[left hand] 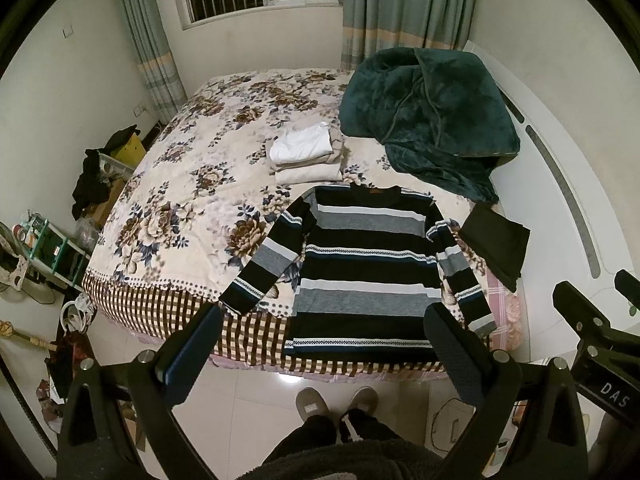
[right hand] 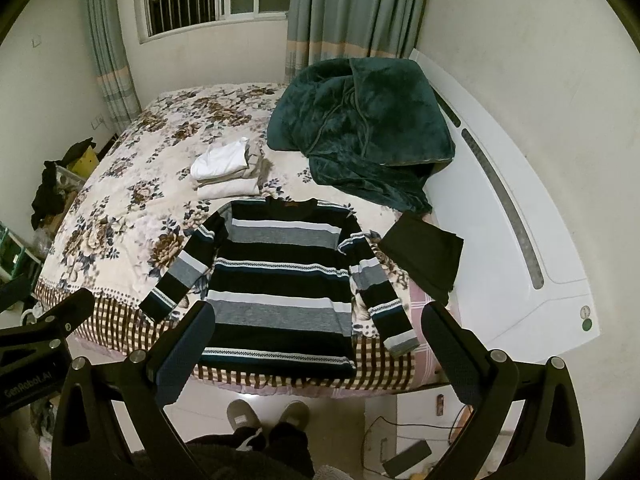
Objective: Fold small clothes
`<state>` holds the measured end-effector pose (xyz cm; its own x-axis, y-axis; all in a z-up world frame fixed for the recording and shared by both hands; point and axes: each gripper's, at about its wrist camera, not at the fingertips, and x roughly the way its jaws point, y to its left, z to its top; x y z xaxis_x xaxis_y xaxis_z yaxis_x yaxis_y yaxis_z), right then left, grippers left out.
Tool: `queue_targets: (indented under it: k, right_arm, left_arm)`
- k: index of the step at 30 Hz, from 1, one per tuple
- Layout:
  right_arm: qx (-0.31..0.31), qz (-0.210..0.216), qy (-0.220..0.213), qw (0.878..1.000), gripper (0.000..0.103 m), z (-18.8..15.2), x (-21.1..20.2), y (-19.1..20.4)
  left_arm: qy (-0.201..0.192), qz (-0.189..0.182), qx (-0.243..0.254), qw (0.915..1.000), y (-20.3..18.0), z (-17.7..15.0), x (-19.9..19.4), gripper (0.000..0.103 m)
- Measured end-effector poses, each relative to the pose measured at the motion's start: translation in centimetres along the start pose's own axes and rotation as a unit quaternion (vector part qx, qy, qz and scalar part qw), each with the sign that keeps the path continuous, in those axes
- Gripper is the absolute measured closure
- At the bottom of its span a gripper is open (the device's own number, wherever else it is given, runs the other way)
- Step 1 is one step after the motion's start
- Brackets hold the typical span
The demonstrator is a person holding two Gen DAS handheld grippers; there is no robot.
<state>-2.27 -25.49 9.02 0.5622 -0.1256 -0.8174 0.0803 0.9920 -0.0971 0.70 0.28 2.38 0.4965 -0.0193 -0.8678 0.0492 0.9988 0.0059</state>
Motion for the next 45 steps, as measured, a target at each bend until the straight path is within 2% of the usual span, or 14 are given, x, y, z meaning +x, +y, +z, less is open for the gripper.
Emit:
queue_targets:
  k: [45]
  right_arm:
    - [0.000, 0.000, -0.008, 1.000, 0.000, 0.4, -1.5, 0.1]
  left_arm:
    - [-0.010, 0.001, -0.001, 1.0000, -0.4, -0.3, -0.6, 0.000]
